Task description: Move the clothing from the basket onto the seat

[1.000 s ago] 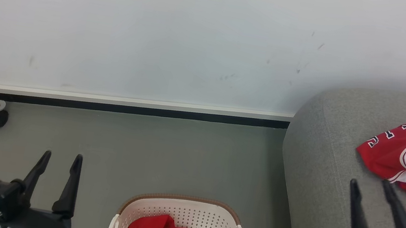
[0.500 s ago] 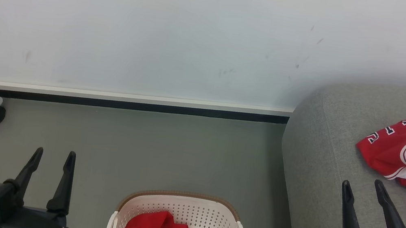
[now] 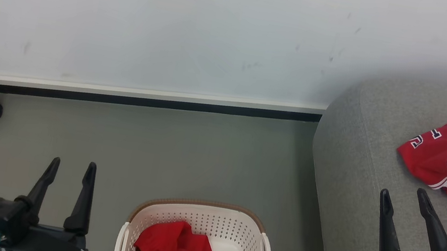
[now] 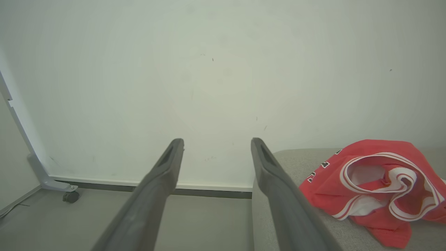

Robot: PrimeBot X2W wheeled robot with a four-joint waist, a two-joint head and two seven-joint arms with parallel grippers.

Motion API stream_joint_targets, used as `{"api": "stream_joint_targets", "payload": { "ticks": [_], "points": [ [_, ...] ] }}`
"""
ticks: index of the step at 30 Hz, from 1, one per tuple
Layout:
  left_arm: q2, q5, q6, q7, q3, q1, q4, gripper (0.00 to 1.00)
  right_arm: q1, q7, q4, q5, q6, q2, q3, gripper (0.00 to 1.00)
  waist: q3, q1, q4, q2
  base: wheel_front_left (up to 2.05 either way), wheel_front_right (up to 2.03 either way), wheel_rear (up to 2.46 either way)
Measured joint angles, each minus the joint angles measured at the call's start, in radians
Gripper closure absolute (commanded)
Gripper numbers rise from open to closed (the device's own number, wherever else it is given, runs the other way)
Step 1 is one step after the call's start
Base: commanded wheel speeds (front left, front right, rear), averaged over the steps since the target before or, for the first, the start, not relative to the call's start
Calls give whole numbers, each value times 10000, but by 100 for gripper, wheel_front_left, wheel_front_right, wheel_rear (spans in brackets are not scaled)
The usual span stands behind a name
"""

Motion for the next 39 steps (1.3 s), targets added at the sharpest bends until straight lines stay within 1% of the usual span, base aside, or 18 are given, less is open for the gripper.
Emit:
{"api": "stream_joint_targets", "payload": {
  "ticks": [5,9,17,21,22,24,28,37,39],
  "points": [
    [-84,27,-140,0,-217,-202,-61,0,-47,-42,-291,-71,-4,10,-148,0,346,0,-116,0,0,0,0],
    [-79,111,-272,0,-324,-553,-61,0,-154,-44,-466,-79,-75,44,-236,0,736,1,-237,1,0,0,0],
    [54,201,-541,15,-474,-1305,228,0,-583,-69,-717,-196,-75,393,-222,0,1700,1,-561,1,0,0,0],
    [167,339,-767,228,-600,-1758,612,0,-830,-71,-888,-297,-75,642,-104,0,2225,1,-747,1,0,0,0],
    [167,339,-767,228,-600,-1758,612,0,-830,-71,-888,-297,-75,642,-104,0,2225,1,-747,1,0,0,0],
    [276,545,-888,389,-782,-1993,842,0,-974,-71,-930,-339,-75,744,-81,0,2493,2,-845,1,0,0,0],
    [297,650,-1108,717,-1108,-2435,1344,0,-1330,-71,-978,-426,-75,874,-82,0,3033,2,-1046,1,0,0,0],
    [453,894,-1415,1315,-1394,-3291,2493,0,-2191,-71,-1135,-692,-29,1388,115,0,4261,2,-1568,2,0,0,0],
    [449,1043,-1417,1440,-1446,-3467,2765,0,-2289,-71,-1191,-732,-13,1492,140,0,4530,3,-1700,2,0,0,0]
  ]
}}
